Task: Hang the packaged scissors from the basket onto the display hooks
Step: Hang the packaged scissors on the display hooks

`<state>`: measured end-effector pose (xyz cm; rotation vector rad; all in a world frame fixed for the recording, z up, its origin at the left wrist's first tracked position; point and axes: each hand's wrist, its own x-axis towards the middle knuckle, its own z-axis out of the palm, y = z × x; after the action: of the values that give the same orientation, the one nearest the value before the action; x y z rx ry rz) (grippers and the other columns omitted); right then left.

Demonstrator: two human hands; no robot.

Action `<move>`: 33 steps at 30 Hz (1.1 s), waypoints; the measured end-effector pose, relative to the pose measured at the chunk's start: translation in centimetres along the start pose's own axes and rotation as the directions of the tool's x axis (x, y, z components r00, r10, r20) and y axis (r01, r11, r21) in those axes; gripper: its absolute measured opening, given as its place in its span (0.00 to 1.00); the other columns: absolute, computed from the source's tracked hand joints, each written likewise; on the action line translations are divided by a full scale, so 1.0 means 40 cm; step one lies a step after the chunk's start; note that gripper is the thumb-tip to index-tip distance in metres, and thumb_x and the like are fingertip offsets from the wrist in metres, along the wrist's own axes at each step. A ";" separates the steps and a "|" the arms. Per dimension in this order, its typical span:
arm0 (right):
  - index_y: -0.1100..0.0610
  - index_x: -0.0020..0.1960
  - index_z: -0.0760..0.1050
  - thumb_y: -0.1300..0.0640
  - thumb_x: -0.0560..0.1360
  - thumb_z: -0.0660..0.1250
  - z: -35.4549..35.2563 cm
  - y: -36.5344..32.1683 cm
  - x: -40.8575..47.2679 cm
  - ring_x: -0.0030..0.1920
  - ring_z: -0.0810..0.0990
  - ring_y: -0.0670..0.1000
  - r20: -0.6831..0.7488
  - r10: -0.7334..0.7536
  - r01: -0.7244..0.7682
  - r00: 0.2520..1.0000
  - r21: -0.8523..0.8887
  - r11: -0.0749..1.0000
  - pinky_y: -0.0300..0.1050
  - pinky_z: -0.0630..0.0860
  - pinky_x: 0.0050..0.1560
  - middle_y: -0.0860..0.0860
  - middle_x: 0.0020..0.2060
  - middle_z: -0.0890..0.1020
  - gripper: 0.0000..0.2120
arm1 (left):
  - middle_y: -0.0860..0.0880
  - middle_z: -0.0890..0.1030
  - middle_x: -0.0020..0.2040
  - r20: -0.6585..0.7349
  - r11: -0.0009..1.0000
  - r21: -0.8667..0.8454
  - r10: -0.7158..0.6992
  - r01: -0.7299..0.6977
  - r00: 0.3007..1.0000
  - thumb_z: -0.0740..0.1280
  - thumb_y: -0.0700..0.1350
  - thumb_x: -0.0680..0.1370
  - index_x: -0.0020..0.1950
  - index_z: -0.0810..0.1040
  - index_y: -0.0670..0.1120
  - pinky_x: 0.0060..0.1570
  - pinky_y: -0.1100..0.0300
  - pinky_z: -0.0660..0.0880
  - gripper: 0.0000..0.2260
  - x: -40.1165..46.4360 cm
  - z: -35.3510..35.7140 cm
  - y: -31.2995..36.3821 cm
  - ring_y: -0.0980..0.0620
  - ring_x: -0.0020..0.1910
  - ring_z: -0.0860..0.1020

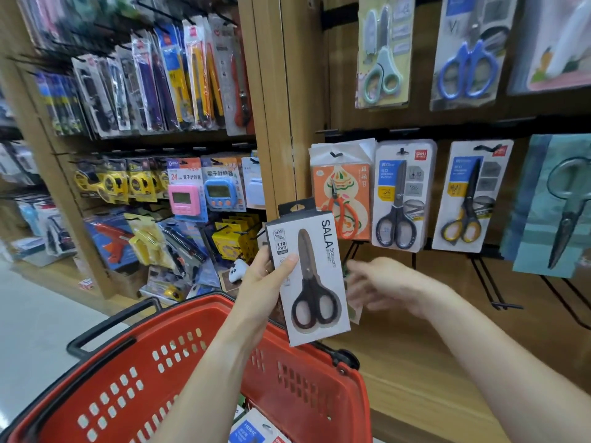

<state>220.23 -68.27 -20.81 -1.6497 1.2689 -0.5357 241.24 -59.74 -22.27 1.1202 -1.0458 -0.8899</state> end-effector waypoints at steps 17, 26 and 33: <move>0.54 0.55 0.79 0.61 0.75 0.77 -0.214 0.021 -0.190 0.48 0.86 0.45 -0.121 -0.373 0.349 0.920 -0.186 0.919 0.40 0.83 0.50 0.48 0.50 0.87 0.12 | 0.52 0.87 0.54 0.086 0.953 0.300 -0.063 0.034 0.994 0.70 0.52 0.83 0.66 0.79 0.55 0.58 0.53 0.80 0.12 0.002 0.068 -0.023 0.53 0.53 0.86; 0.51 0.49 0.70 0.56 0.75 0.75 -0.035 0.181 -0.062 0.45 0.82 0.49 -0.053 -0.205 0.139 0.977 -0.570 0.810 0.47 0.78 0.46 0.48 0.44 0.83 0.13 | 0.53 0.83 0.58 0.116 0.766 0.643 -0.133 0.028 0.984 0.66 0.52 0.85 0.68 0.79 0.51 0.57 0.58 0.72 0.13 -0.004 0.091 -0.140 0.53 0.61 0.80; 0.54 0.56 0.75 0.59 0.77 0.74 0.040 0.257 0.055 0.54 0.83 0.52 -0.158 -0.089 0.054 0.983 -0.216 0.975 0.45 0.79 0.50 0.51 0.53 0.84 0.12 | 0.52 0.78 0.56 0.112 0.692 0.719 -0.194 0.055 0.975 0.61 0.44 0.87 0.76 0.71 0.47 0.57 0.58 0.72 0.17 0.023 0.116 -0.224 0.53 0.55 0.77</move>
<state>217.23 -69.70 -30.92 -1.8643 1.4331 -0.6107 236.64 -63.78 -30.37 1.8077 -1.5552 -0.6995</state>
